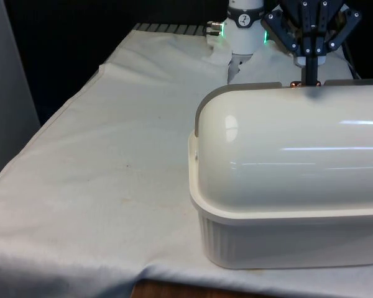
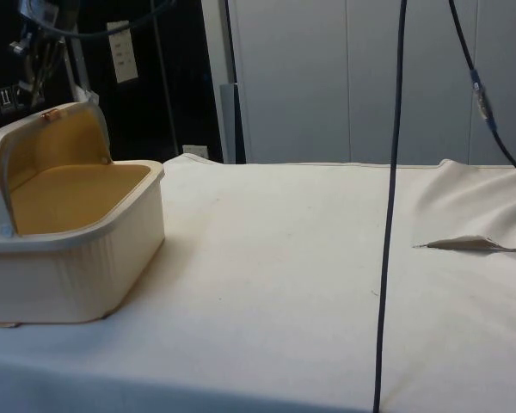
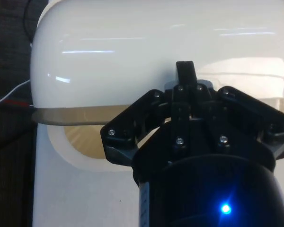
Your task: Open the lid, then close it.
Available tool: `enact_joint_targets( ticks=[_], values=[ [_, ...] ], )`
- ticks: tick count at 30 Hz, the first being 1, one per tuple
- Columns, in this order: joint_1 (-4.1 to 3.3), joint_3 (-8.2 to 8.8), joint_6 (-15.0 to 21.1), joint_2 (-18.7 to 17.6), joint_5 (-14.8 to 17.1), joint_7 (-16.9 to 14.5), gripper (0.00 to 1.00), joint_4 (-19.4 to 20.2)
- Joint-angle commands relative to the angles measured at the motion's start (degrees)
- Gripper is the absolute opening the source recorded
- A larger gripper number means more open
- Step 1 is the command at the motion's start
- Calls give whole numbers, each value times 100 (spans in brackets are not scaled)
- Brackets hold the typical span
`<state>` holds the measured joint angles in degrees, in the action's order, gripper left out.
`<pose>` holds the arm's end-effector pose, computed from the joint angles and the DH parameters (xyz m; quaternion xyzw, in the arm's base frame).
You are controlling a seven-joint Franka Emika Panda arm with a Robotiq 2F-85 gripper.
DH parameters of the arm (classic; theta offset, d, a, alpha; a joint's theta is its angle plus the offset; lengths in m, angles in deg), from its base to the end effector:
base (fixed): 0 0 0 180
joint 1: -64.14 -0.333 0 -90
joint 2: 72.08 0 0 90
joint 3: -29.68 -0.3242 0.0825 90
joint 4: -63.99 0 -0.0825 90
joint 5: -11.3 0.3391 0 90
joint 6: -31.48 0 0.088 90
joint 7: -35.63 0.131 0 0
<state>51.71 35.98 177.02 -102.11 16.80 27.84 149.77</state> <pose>0.7100 0.0924 0.4306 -0.9608 -0.1001 -0.2583 0.0081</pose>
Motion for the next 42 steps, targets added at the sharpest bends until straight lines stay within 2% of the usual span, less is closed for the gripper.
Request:
enact_joint_targets(
  ticks=[1, 4, 12, 13, 21, 22, 26, 29, 30, 32, 38, 39, 42],
  values=[
    [-11, 17, -52, 34, -11, 46, 0, 29],
    [0, 0, -46, 11, 0, 23, 0, -6],
    [-11, 23, -338, 46, -17, 138, 0, -11],
    [0, 6, -281, 29, 0, 97, 0, -23],
    [-6, 29, -636, 40, -11, 212, 0, -74],
    [0, 17, -550, 34, 0, 166, 0, -69],
    [-6, 34, -808, 34, -11, 252, 0, -115],
    [-11, 40, -900, 40, -17, 275, 0, -126],
    [0, 23, -825, 29, 0, 229, 0, -120],
    [-11, 40, -1003, 40, -17, 298, 0, -138],
    [-11, 46, -1226, 40, -23, 344, 0, -172],
    [0, 29, -1163, 34, 0, 304, 0, -178],
    [-11, 52, -1369, 52, -23, 384, 0, -178]
  ],
)
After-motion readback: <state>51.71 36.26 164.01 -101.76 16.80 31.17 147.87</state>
